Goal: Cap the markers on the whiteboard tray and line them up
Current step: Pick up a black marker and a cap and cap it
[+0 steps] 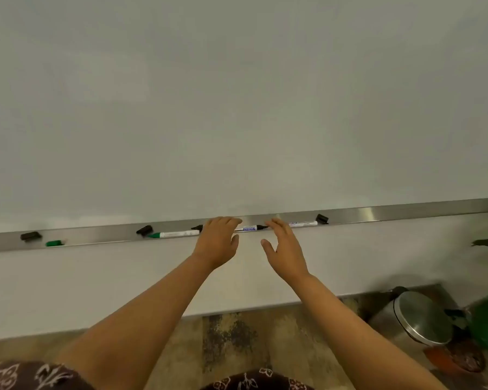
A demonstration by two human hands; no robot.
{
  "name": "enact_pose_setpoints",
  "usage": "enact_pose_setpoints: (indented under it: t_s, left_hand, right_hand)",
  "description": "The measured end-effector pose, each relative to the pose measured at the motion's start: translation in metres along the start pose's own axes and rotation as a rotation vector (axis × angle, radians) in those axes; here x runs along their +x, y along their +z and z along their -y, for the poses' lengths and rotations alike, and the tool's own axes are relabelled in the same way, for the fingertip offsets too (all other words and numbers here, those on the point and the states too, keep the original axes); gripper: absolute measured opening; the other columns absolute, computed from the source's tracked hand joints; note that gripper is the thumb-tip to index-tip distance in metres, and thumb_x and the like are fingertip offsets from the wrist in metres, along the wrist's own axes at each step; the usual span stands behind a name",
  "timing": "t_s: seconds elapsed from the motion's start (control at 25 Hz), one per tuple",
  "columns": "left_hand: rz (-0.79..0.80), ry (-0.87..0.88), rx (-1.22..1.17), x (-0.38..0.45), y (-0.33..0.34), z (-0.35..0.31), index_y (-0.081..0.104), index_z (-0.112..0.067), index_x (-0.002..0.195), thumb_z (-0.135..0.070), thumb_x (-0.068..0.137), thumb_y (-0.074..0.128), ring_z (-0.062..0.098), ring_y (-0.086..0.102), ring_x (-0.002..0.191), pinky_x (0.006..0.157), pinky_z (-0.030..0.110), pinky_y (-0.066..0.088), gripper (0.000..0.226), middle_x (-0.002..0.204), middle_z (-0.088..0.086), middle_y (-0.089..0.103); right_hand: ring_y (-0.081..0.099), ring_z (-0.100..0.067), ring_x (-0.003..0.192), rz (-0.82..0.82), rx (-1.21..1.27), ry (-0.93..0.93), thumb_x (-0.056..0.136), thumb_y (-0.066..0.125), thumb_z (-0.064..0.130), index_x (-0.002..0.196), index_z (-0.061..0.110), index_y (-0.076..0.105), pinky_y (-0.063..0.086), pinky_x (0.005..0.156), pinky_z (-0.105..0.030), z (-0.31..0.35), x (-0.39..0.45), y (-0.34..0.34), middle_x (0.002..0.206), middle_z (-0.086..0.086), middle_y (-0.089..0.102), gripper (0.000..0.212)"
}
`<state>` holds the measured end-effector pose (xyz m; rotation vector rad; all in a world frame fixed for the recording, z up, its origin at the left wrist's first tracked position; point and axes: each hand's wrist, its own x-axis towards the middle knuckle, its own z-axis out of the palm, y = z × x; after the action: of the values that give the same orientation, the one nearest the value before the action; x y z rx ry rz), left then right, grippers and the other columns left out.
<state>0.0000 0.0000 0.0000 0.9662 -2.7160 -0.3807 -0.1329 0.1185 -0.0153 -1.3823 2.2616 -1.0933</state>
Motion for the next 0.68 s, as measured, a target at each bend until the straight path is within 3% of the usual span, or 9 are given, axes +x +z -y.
enact_pose_setpoints:
  t_s: [0.2,0.44,0.68]
  left_hand:
    - [0.082,0.028,-0.044,0.053,0.024,-0.02,0.043,-0.018,0.134,-0.022,0.09,0.046,0.021,0.045,0.127,0.11,0.035,0.033,0.044,0.137,0.003,0.052]
    - [0.088,0.054,-0.049,0.08,0.063,-0.038,0.042,-0.019,0.135,-0.029,0.092,0.044,0.022,0.045,0.126,0.11,0.035,0.031,0.045,0.135,0.002,0.053]
    - [0.076,0.031,-0.067,0.087,0.066,-0.03,0.047,-0.019,0.132,-0.027,0.09,0.048,0.022,0.05,0.121,0.107,0.035,0.036,0.043,0.129,0.002,0.058]
  right_hand:
    - [0.049,-0.022,0.122,-0.015,-0.118,0.069,0.088,0.058,0.017,0.122,0.015,0.057,0.041,0.103,-0.036,-0.052,0.044,-0.043,0.134,-0.006,0.051,0.034]
    - [0.059,-0.03,0.104,-0.194,-0.225,0.339,0.088,0.056,0.018,0.111,0.011,0.065,0.051,0.088,-0.041,-0.119,0.085,-0.101,0.118,-0.012,0.063,0.026]
    - [0.06,-0.028,0.101,-0.059,-0.392,0.469,0.087,0.057,0.025,0.101,0.02,0.071,0.043,0.084,-0.035,-0.135,0.112,-0.106,0.101,-0.008,0.072,0.021]
